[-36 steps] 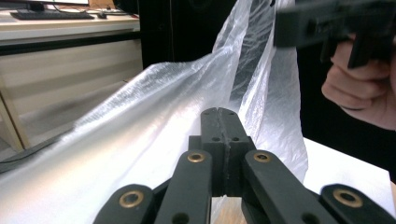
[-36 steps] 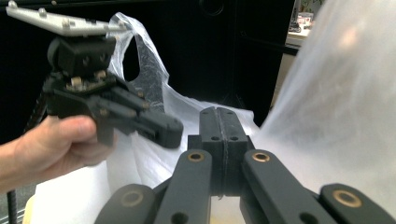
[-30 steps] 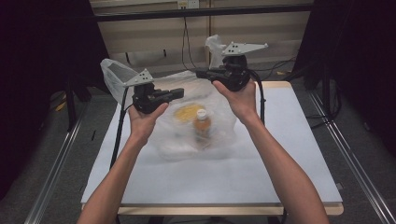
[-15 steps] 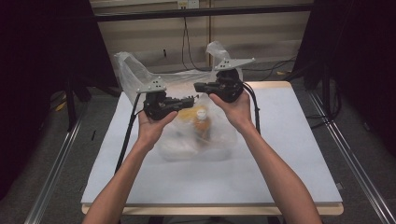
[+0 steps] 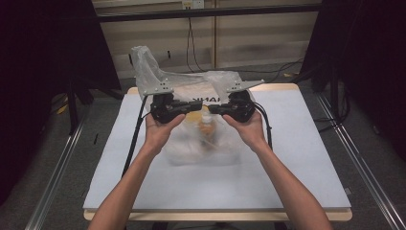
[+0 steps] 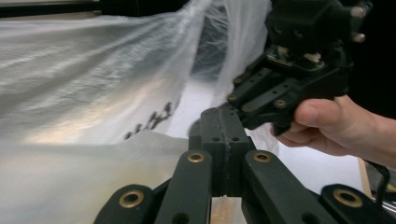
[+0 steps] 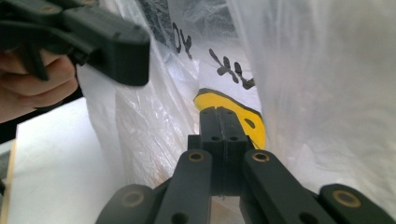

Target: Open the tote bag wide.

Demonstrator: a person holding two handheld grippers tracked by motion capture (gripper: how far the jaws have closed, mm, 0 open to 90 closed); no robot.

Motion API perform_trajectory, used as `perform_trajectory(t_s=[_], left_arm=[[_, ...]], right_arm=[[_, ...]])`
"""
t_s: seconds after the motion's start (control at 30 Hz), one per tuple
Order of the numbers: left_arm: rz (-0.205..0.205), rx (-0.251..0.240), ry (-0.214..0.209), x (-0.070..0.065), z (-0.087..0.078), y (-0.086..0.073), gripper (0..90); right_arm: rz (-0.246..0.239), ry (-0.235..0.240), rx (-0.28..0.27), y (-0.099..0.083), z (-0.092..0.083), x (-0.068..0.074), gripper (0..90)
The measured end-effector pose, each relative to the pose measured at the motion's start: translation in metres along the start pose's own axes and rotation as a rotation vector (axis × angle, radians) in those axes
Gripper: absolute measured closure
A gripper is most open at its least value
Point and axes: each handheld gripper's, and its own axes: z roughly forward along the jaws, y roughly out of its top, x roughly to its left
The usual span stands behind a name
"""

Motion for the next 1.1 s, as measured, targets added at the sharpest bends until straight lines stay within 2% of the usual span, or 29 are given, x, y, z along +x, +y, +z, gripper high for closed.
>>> perform_trajectory(t_s=[0.03,0.17,0.23,0.37,0.43,0.47,0.57,0.6,0.8,0.93,1.03,1.1], left_arm=[[0.008,0.01,0.009,0.0,0.001,0.0,90.0],[0.005,0.006,-0.015,-0.003,0.008,-0.002,90.0],[0.01,0.024,0.0,-0.005,0.012,-0.003,90.0],[0.008,0.037,-0.009,-0.003,0.017,-0.007,90.0],[0.009,0.025,-0.012,0.0,0.016,-0.01,90.0],[0.007,0.037,-0.001,0.001,0.015,-0.011,90.0],[-0.013,0.04,0.015,0.008,0.014,-0.018,90.0],[-0.027,0.031,0.009,0.011,0.014,-0.021,90.0],[-0.057,0.073,0.015,0.021,0.014,-0.039,90.0],[-0.061,0.098,0.029,0.024,0.015,-0.051,90.0],[-0.071,0.136,0.045,0.031,0.015,-0.066,90.0],[-0.078,0.141,0.047,0.033,0.016,-0.07,90.0]], right_arm=[[-0.002,-0.002,0.0,-0.001,-0.002,0.0,90.0],[-0.009,0.012,0.011,-0.008,-0.007,0.001,90.0],[-0.018,0.023,0.019,-0.012,-0.008,0.004,90.0],[-0.022,0.028,0.034,-0.02,-0.009,0.006,90.0],[-0.021,0.032,0.038,-0.025,-0.01,0.007,90.0],[-0.025,0.036,0.041,-0.028,-0.01,0.008,90.0],[-0.039,0.047,0.053,-0.034,-0.01,0.009,90.0],[-0.037,0.056,0.055,-0.036,-0.009,0.01,90.0],[-0.041,0.071,0.089,-0.045,-0.002,0.01,90.0],[-0.015,0.071,0.068,-0.05,-0.004,0.002,90.0],[0.005,0.059,0.082,-0.056,-0.005,-0.003,90.0],[0.014,0.057,0.084,-0.057,-0.005,-0.004,90.0]])
